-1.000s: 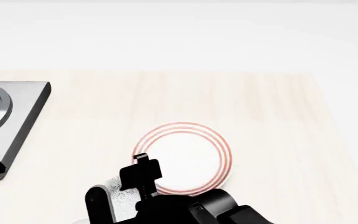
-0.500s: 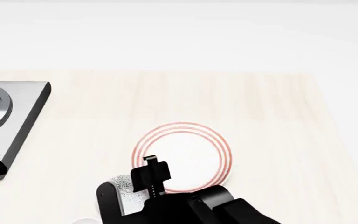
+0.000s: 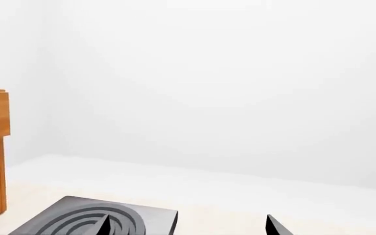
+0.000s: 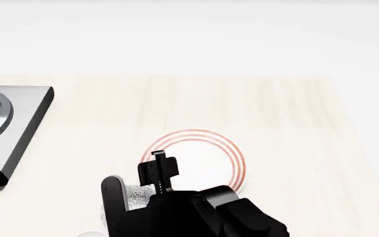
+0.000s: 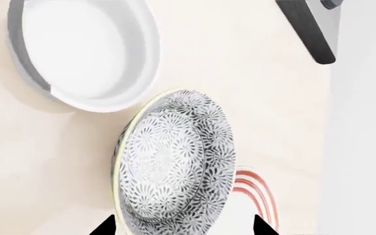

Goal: Pick the akita bowl between the plate and the ramekin and place it on the plate.

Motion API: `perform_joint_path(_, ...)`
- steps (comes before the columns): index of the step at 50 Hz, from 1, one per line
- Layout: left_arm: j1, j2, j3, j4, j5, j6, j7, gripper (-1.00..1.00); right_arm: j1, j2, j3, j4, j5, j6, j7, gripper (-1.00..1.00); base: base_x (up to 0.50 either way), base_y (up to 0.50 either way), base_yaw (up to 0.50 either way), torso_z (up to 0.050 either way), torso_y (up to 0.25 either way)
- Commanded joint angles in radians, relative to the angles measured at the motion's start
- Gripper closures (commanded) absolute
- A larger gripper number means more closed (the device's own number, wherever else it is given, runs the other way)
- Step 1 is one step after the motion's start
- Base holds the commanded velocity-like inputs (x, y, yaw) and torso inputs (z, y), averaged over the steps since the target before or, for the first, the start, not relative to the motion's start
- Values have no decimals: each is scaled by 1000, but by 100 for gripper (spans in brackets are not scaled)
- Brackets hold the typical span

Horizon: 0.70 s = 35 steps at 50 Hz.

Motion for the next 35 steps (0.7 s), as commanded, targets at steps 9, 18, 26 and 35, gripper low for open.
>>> perform_joint_path(9, 4, -4, -1, -16, 0, 18, 2, -100, -13, -27, 5, 21, 23, -44, 0, -100, 0, 0, 0, 0, 0)
perform_joint_path(18, 11, -6, -4, -21, -2, 26, 4, -100, -18, -32, -1, 20, 31, -50, -13, -100, 0, 0, 0, 0, 0)
perform_joint_path(26, 16, -8, -11, -28, -7, 32, 6, -100, -26, -38, -15, 26, 34, -55, -31, -100, 0, 0, 0, 0, 0)
perform_joint_path(35, 17, -10, -13, -28, -9, 36, 4, -100, -43, -41, -28, 16, 44, -44, -53, -100, 0, 0, 0, 0, 0)
